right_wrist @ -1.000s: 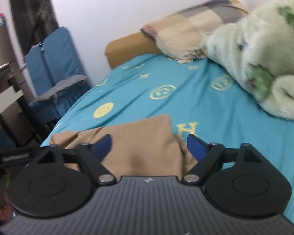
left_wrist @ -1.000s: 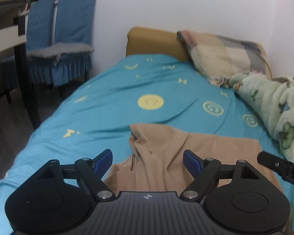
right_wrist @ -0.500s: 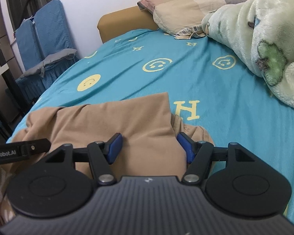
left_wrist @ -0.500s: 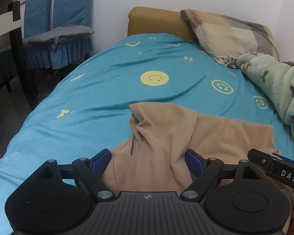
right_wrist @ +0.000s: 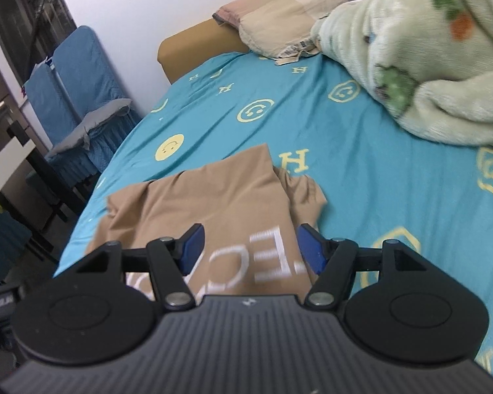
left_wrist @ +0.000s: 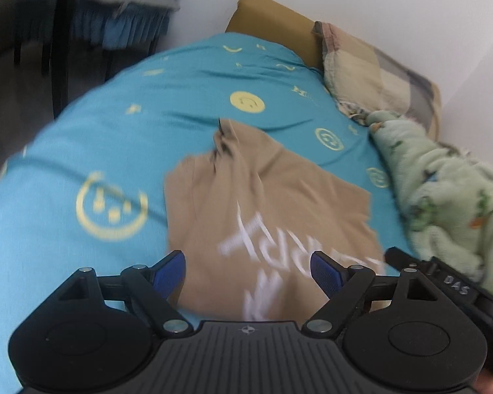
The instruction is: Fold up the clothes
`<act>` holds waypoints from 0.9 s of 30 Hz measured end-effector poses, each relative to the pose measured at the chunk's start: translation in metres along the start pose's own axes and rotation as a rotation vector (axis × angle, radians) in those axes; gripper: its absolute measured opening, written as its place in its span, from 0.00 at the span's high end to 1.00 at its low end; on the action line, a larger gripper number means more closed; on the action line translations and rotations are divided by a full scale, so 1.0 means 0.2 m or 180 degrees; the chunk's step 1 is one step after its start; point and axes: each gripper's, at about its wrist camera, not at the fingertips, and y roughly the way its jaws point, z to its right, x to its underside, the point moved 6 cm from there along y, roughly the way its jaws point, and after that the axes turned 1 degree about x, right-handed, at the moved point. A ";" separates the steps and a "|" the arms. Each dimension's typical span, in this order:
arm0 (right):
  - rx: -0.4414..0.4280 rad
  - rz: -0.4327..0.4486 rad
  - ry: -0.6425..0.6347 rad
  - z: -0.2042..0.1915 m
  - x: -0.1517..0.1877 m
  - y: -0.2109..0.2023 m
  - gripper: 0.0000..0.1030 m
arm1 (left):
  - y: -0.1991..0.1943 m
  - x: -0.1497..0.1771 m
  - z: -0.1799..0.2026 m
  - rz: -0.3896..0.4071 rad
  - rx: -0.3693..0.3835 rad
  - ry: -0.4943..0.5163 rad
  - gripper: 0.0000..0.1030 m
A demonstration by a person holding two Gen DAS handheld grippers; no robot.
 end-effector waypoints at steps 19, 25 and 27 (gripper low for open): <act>-0.1258 -0.0953 0.2162 -0.01 0.34 -0.03 0.17 | 0.29 0.08 -0.33 -0.0206 0.0487 -0.1968 0.44; -0.1452 -0.1198 0.2490 -0.08 0.43 0.11 0.17 | 0.29 0.07 -0.34 -0.0144 0.0394 -0.1839 0.68; -0.1406 -0.1169 0.2539 -0.07 0.44 0.14 0.17 | 0.28 0.07 -0.32 -0.0103 0.0458 -0.1832 0.73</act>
